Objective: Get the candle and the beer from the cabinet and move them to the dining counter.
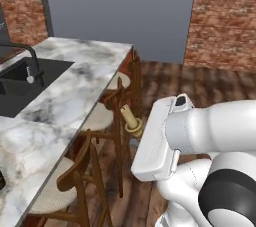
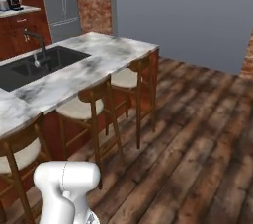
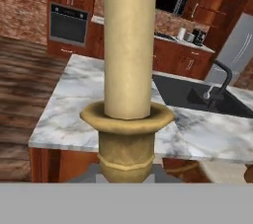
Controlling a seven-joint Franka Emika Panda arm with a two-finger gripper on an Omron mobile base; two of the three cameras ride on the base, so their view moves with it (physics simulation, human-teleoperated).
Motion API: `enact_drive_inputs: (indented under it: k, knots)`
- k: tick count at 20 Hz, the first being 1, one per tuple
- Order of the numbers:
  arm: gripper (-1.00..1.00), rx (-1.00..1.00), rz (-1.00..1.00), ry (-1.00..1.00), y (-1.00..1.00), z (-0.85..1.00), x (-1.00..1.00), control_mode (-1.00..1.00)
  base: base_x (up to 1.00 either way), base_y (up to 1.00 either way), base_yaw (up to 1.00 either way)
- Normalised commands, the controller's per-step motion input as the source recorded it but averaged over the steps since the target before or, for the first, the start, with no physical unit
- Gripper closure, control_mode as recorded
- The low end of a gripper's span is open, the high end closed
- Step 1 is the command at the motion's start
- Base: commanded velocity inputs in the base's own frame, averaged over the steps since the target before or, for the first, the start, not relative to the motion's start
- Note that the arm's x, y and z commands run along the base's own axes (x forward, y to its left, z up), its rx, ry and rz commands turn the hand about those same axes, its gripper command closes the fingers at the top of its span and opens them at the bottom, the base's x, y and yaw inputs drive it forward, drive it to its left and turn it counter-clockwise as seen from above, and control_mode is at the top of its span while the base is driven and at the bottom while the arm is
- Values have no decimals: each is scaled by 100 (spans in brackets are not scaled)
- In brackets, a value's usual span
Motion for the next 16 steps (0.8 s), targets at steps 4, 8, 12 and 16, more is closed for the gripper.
enact_drive_inputs:
  k: [4,8,12,16]
  knots:
    - [100,0,0,0,0,0,0,100,69,-8,55]
    - [100,0,0,0,0,0,0,100,68,-8,55]
    - [100,0,0,0,0,0,0,100,69,-13,53]
    - [100,0,0,0,0,0,0,100,74,-16,52]
